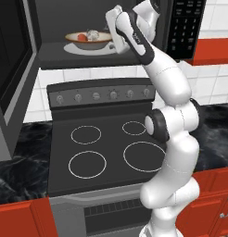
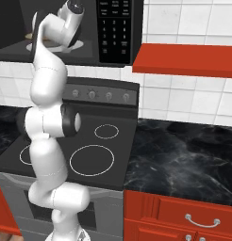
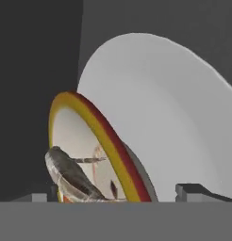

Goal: The microwave is finished heating the fish and sweet potato. Take the bowl containing the food and place it on the dining counter.

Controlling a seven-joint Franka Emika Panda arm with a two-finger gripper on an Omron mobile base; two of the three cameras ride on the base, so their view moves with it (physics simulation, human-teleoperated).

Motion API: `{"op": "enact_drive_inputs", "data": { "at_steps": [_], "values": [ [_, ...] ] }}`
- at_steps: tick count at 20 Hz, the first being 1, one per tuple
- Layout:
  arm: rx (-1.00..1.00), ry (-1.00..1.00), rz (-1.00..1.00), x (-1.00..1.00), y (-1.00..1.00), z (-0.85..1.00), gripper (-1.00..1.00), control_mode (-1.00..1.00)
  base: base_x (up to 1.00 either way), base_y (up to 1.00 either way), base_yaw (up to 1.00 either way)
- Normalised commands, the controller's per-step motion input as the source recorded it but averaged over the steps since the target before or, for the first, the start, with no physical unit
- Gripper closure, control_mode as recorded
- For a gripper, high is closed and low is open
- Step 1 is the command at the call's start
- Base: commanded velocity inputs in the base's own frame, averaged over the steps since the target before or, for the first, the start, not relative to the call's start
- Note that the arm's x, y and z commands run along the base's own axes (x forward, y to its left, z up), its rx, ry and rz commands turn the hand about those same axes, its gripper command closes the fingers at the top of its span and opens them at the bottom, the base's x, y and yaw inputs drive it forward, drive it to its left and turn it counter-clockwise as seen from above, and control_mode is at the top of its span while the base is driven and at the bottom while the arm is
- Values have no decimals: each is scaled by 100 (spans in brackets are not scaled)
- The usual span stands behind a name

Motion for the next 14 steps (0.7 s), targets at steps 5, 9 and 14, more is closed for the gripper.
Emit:
{"op": "enact_drive_inputs", "data": {
  "at_steps": [5,9,14],
  "values": [
    [-3,5,0,32,12,-13,-100,-100,0,0,0],
    [-3,5,0,0,1,-34,-100,-100,0,0,0],
    [-6,1,0,0,4,-47,-100,-100,0,0,0]
  ]
}}
